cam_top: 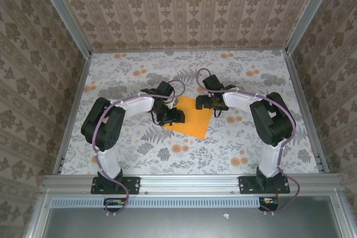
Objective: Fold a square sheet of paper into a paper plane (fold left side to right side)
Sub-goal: Pick up the square sheet of paper from the center of the table.
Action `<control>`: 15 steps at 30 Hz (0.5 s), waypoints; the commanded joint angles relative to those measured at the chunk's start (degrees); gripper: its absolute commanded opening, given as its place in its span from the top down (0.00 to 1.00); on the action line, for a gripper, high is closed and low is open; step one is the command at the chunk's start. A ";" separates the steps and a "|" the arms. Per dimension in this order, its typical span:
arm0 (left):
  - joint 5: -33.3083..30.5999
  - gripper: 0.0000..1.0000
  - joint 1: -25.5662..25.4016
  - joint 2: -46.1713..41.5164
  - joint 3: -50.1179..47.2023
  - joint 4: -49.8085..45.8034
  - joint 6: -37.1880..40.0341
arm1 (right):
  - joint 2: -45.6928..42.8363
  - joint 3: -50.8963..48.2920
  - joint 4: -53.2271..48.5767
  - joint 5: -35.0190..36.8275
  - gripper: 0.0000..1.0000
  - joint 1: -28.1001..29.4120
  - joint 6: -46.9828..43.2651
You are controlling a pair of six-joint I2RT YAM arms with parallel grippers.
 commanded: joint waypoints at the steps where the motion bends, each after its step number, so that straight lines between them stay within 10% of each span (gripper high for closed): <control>1: -1.71 0.36 -0.71 1.68 0.99 -2.31 1.14 | 2.79 1.52 -0.59 -5.09 0.00 1.93 1.03; 15: -0.82 0.38 -0.74 -0.06 -0.47 2.81 -1.50 | 1.21 2.56 -3.86 -8.18 0.12 6.83 1.60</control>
